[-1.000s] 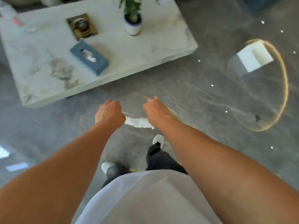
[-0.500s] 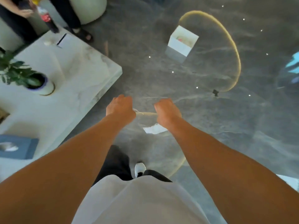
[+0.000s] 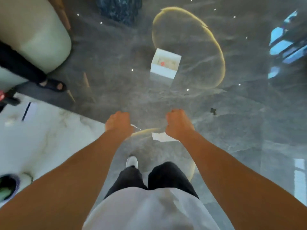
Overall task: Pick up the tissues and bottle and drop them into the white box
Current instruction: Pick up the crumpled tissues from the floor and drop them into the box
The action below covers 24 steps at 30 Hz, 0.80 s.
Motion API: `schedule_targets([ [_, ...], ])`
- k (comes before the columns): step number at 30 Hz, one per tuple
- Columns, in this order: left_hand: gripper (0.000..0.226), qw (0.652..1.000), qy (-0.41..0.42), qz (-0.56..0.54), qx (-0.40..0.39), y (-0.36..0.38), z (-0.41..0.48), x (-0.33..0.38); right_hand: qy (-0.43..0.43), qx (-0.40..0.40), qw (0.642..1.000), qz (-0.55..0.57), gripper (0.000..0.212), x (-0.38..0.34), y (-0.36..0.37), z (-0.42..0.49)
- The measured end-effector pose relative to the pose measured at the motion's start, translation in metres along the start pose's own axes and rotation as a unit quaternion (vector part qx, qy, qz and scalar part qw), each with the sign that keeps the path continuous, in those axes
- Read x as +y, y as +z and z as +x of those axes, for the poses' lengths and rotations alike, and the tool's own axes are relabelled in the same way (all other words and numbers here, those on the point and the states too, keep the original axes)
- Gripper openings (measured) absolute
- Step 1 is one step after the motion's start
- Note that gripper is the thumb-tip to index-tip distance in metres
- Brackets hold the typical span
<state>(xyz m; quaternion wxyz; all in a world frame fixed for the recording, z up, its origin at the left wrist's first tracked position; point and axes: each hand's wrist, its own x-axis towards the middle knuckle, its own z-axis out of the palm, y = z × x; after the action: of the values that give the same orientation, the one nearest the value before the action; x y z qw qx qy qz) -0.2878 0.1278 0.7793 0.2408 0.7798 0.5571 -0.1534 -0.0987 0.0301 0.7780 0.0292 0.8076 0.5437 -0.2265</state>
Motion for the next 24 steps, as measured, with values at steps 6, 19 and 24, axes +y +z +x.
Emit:
schedule_targets([
  [6,0.023,0.998,0.050,0.035,0.013,-0.077,0.130,0.069,0.035,0.022,0.999,0.029,0.026,0.033,-0.068,0.113],
  [19,0.027,0.996,0.066,0.004,-0.061,-0.154,0.394,0.239,0.059,0.030,0.996,0.051,0.031,0.159,-0.199,0.407],
  [24,0.014,0.996,0.072,0.024,-0.050,-0.160,0.507,0.273,0.050,-0.004,0.997,0.050,0.030,0.192,-0.213,0.518],
])
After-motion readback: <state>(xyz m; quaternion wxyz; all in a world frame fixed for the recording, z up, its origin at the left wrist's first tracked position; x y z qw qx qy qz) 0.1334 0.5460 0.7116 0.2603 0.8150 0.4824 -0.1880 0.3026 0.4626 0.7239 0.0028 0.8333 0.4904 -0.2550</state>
